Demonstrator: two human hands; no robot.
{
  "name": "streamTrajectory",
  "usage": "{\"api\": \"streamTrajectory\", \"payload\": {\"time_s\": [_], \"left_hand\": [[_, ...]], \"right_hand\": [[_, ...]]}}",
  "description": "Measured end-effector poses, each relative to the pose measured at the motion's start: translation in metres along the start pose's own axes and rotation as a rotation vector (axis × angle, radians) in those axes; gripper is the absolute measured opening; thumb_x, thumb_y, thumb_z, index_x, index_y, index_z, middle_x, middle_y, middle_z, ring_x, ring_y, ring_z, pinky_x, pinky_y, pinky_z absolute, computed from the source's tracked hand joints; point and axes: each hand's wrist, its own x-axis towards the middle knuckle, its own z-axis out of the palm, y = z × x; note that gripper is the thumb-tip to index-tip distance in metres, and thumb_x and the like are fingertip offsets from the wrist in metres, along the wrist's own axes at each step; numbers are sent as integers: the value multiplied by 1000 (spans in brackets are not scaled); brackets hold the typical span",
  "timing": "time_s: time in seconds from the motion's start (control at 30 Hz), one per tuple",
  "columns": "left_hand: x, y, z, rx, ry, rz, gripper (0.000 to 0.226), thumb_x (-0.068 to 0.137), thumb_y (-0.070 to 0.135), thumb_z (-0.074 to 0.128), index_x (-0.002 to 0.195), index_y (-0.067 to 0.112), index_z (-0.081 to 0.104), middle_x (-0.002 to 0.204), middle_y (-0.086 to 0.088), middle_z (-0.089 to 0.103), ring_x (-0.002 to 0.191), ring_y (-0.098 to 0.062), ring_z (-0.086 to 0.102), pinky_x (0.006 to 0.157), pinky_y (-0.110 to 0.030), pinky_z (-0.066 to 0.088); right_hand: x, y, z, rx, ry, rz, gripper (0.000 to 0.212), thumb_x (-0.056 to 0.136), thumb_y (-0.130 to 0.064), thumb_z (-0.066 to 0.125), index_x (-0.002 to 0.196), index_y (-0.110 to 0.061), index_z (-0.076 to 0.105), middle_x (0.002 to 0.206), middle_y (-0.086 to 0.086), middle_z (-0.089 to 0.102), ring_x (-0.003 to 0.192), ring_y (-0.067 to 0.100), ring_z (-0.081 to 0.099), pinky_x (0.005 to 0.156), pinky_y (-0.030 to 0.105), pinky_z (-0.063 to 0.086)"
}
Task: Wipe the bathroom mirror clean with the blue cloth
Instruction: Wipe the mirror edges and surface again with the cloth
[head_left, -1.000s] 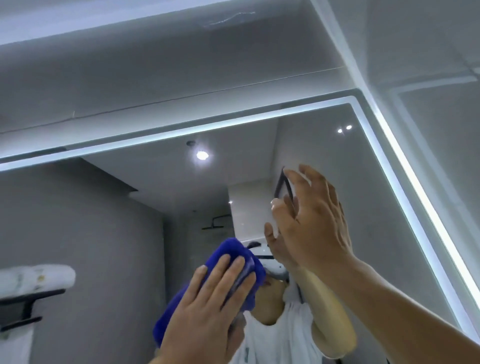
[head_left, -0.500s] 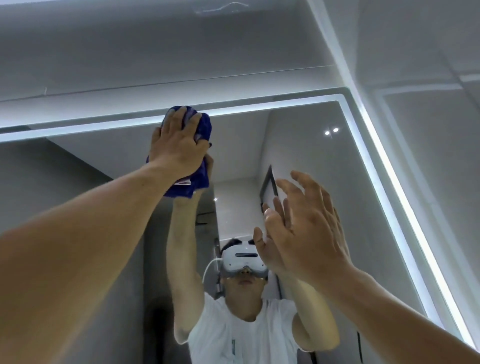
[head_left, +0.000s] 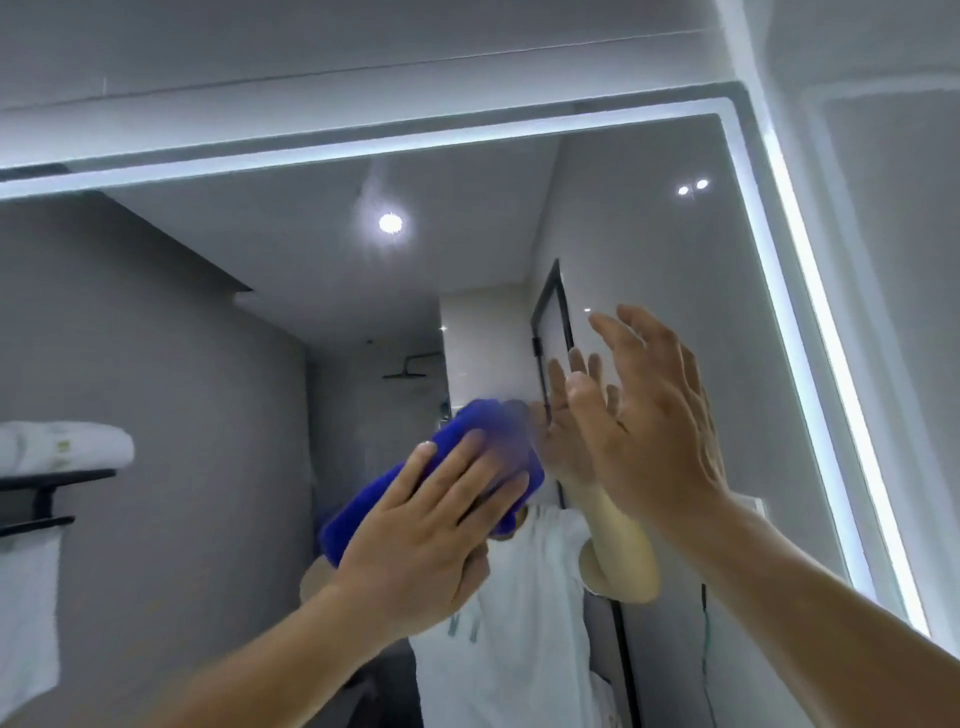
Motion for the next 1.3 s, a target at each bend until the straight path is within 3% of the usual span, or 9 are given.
{"api": "streamTrajectory", "payload": {"time_s": [0.13,0.27,0.33,0.47,0.57,0.63,0.77,1.0,1.3], "left_hand": [[-54,24,9,49,-46,298,70,92,40,41,156,25,17,164,0,11,151,-27,6,121,-49,2],[-29,-12,-6,64,-36,461,73,90,45,54,155,31,23,163,2,19,151,-25,10,119,-49,12],[1,-46,-15,81,-14,399,74,91,44,54,154,31,18,163,-1,17,151,-26,9,119,-51,14],[57,-100,-27,34,26,-13,66,93,44,46,152,28,22,162,-5,19,150,-28,16,117,-52,22],[61,-69,-18,-49,115,-354,61,95,42,41,152,27,26,162,-3,19,150,-26,16,117,-51,21],[52,-37,-9,-66,166,-456,62,96,42,38,154,26,24,163,-3,17,150,-27,14,118,-51,19],[19,19,2,-137,189,-415,60,98,40,35,155,24,22,163,-4,16,150,-27,13,119,-50,15],[-54,101,17,-148,86,-14,65,96,35,36,157,23,15,165,-2,8,151,-26,8,120,-52,11],[-77,92,23,-208,118,-142,68,96,35,43,156,27,12,165,1,7,151,-24,8,120,-49,12]], "right_hand": [[-16,8,-9,-17,-46,30,52,91,-38,41,140,-21,45,148,0,37,134,14,31,104,29,24],[-24,9,-12,-48,-91,44,53,90,-39,41,138,-20,47,149,2,36,135,18,32,105,29,22],[-24,7,-11,-52,-100,34,53,90,-39,40,139,-20,46,149,2,36,134,17,32,104,27,21],[-28,7,-8,-48,-110,50,55,89,-42,40,141,-23,44,151,0,33,137,18,28,105,30,21],[-37,9,-6,-19,-93,63,54,89,-42,41,141,-24,45,151,-1,33,137,18,28,106,33,23],[-46,10,-4,-14,-104,71,54,89,-41,42,140,-21,45,151,0,33,137,18,29,108,36,26],[-56,13,-4,-34,-109,94,54,90,-40,41,140,-19,45,150,2,34,136,19,30,107,34,28],[-77,12,-6,-13,-119,105,51,90,-37,43,137,-17,48,149,5,36,132,19,32,97,32,28],[-90,2,10,-11,-150,76,51,90,-38,45,136,-16,48,147,5,36,127,19,32,94,33,27]]}}
